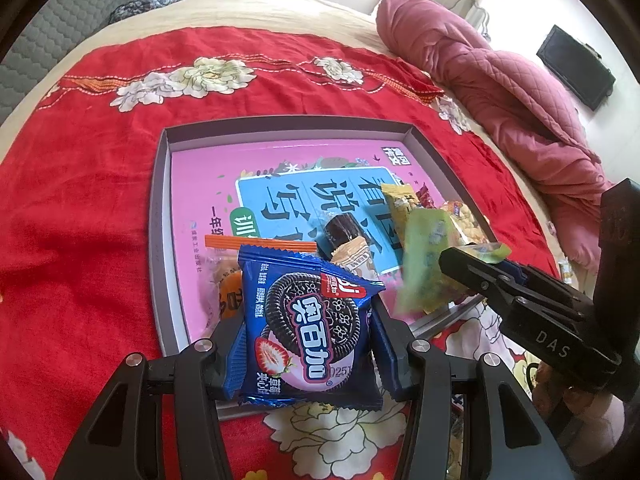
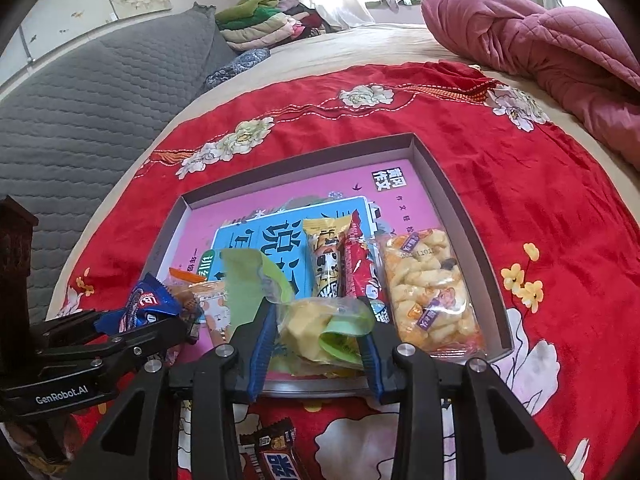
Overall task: Organize snacks
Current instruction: 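Lower Oreo packet into tray, open left tool while right tool releases green bag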
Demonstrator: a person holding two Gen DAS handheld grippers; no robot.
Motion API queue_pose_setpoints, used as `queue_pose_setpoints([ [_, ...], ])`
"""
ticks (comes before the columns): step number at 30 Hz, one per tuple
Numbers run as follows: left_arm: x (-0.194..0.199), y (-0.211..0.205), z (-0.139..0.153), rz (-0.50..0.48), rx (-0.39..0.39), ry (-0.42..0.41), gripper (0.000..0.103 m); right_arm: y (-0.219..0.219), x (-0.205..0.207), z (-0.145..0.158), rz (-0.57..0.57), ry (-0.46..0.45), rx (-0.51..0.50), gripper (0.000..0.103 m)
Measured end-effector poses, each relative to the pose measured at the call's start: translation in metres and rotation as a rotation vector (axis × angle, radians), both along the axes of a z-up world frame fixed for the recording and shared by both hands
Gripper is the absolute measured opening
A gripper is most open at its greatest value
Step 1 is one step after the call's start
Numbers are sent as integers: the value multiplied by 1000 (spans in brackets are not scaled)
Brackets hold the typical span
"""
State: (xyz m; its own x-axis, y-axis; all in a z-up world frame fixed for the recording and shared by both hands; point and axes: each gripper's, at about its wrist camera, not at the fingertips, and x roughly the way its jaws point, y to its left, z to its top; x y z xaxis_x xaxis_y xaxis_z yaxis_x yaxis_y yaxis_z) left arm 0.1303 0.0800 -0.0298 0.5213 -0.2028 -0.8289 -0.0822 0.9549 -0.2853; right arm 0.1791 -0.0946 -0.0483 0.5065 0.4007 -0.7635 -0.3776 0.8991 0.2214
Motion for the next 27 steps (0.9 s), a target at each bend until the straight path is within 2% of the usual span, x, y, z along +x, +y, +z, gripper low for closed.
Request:
queue_pose_setpoints([
  [4, 0, -1, 0, -6, 17, 1, 54, -2, 0, 2, 0, -1, 8, 41],
  [6, 0, -1, 0, -7, 15, 2, 55, -2, 0, 4, -1, -4, 11, 46],
  [15, -2, 1, 1, 1, -8, 3, 60, -9, 0, 14, -17, -17, 38, 49],
  [19, -2, 2, 3, 4, -13, -4, 67, -11, -2, 17, -21, -22, 43, 50],
  [27, -6, 10, 11, 27, -15, -26, 68, -16, -4, 24, -25, -33, 59, 53],
])
